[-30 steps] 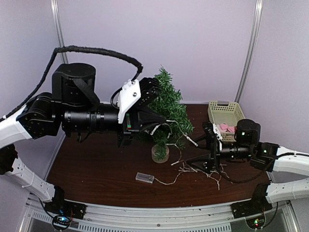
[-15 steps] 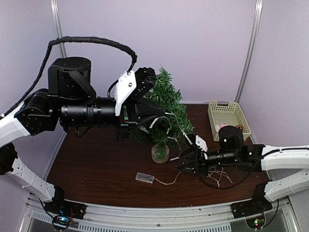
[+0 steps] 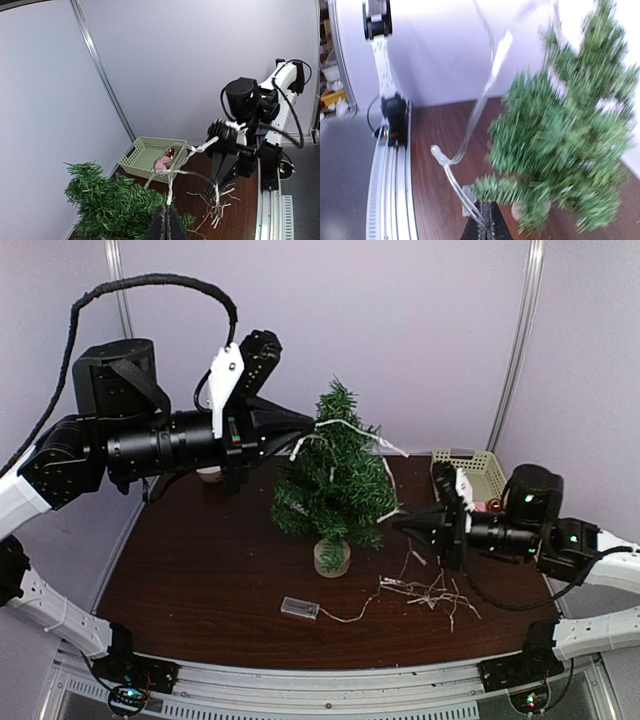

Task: Decorate the small christmas tree

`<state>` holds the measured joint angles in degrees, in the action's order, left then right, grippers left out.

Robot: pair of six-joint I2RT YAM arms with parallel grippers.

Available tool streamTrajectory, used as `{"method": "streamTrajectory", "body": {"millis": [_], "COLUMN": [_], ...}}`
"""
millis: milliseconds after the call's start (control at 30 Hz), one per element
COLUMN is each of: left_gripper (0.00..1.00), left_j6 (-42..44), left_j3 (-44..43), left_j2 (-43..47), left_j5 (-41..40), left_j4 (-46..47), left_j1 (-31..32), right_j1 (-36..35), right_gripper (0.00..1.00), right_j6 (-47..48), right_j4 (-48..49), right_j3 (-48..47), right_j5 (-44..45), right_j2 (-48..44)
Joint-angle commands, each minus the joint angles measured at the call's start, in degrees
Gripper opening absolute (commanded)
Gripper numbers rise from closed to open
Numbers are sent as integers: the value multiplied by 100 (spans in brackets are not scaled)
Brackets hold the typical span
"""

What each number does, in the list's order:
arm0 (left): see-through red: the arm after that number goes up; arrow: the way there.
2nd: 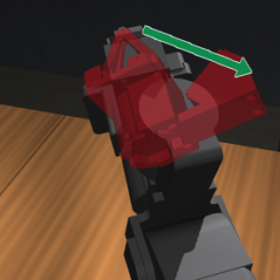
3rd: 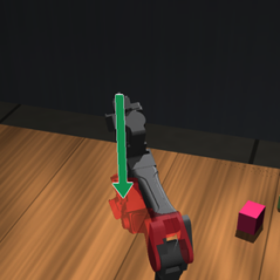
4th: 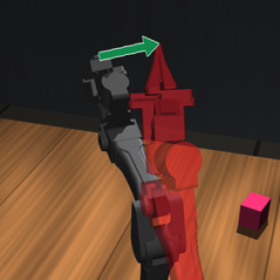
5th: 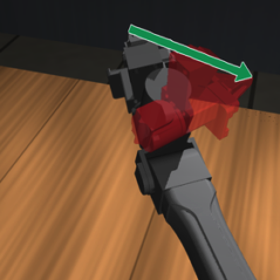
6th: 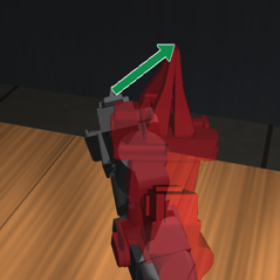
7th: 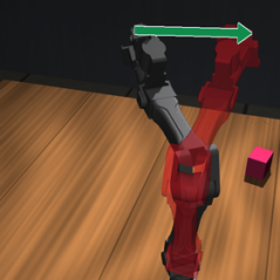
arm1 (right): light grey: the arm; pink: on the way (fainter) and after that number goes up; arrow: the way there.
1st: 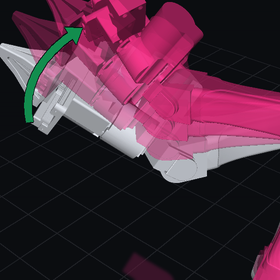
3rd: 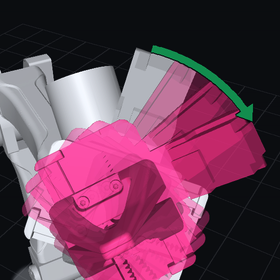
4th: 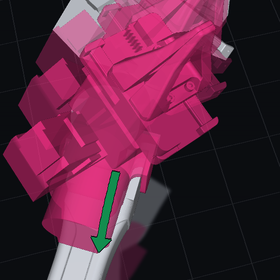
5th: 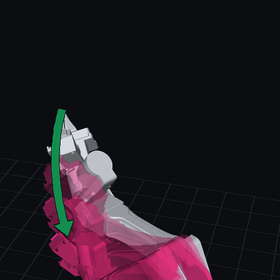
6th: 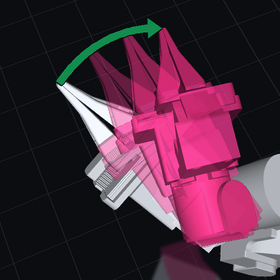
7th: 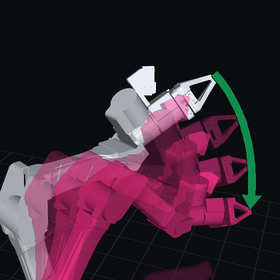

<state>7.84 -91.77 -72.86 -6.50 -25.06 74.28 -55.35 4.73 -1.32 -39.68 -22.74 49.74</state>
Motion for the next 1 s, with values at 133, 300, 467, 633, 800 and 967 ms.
{"method": "streamTrajectory", "body": {"millis": [133,300,467,633,800,967], "left_gripper": [0,0,0,0,0,0], "left_j6": [313,480,529,-97,-511,-654], "left_j3": [-1,-140,-198,-120,-165,-190], "left_j2": [222,269,174,3,-381,-683], "left_j5": [-873,-1411,-1785,-1607,-1275,-1109], "left_j4": [1107,1453,1464,1210,1035,825], "left_j1": [-430,-772,-996,-1630,-2083,-2231], "right_j1": [-44,-36,-29,-20,167,571], "right_gripper": [0,0,0,0,0,0], "right_j6": [270,340,361,448,327,-31], "right_j4": [-571,-618,-739,-917,-1108,-1434], "right_j3": [-1719,-2737,-3436,-3819,-3925,-3955], "right_j5": [989,1741,2894,3731,4336,4316], "right_j2": [129,721,1192,1633,1970,2143]}}
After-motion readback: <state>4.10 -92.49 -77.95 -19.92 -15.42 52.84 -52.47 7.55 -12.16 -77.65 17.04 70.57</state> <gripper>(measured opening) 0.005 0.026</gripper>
